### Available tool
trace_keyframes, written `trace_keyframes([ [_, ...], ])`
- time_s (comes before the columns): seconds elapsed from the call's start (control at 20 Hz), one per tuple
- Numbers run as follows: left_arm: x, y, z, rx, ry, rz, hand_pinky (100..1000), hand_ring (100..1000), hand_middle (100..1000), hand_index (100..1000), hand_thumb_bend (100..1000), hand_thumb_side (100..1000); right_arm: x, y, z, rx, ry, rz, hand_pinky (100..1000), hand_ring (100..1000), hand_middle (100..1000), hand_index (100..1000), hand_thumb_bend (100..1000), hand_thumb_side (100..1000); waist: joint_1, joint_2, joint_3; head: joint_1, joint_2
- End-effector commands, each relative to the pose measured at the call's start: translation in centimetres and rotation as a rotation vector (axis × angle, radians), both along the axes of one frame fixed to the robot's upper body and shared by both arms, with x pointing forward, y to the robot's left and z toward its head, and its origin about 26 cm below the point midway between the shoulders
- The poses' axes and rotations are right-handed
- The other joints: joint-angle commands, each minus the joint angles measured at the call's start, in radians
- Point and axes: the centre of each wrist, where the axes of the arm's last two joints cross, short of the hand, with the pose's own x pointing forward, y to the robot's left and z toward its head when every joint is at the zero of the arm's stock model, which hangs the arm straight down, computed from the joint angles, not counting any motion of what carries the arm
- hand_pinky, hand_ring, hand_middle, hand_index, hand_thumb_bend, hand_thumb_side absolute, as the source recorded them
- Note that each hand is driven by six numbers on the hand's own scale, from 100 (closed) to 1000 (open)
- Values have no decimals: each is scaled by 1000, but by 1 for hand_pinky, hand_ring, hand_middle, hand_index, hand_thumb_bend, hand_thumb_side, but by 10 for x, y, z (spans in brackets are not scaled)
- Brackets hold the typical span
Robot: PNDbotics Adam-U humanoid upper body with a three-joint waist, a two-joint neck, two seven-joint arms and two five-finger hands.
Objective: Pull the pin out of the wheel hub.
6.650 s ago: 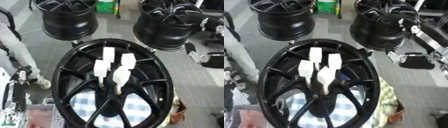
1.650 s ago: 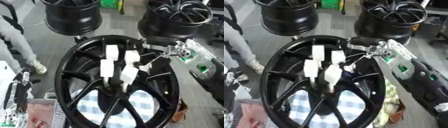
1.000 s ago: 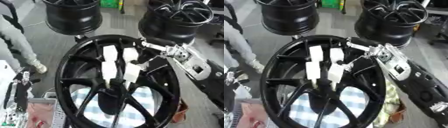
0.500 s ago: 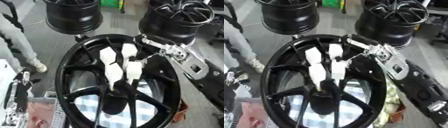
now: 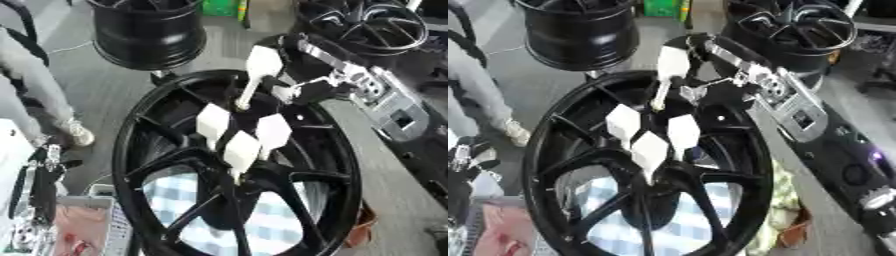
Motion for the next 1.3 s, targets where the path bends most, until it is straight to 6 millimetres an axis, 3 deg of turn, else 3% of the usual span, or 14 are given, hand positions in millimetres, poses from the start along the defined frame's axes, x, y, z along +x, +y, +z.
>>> trace_keyframes([
  [0.05, 2, 0, 5, 4, -16, -9, 689, 880, 822, 753, 100, 790, -2, -14, 26, 24, -65, -22, 538, 510, 364, 525, 100, 174, 4, -16, -2, -3, 5],
  [0.35, 0, 3, 3, 6, -8, -1, 689, 880, 822, 753, 100, 790, -13, -36, 48, 84, -128, -67, 540, 512, 366, 526, 100, 108, 1, -26, -13, 4, 5],
  [0.65, -1, 6, 1, 4, -4, 12, 689, 880, 822, 753, 100, 790, -33, -73, 61, 178, -187, -168, 539, 511, 367, 527, 100, 103, 1, -36, -27, 16, 5],
  [0.95, -2, 8, 1, 0, -4, 22, 689, 881, 822, 753, 100, 790, -54, -109, 53, 275, -216, -281, 535, 508, 364, 525, 100, 166, 3, -39, -36, 24, 5],
  [1.3, -3, 10, 1, -1, -8, 33, 688, 881, 822, 753, 100, 789, -71, -146, 25, 367, -219, -429, 529, 504, 362, 524, 100, 298, 6, -38, -45, 32, 5],
])
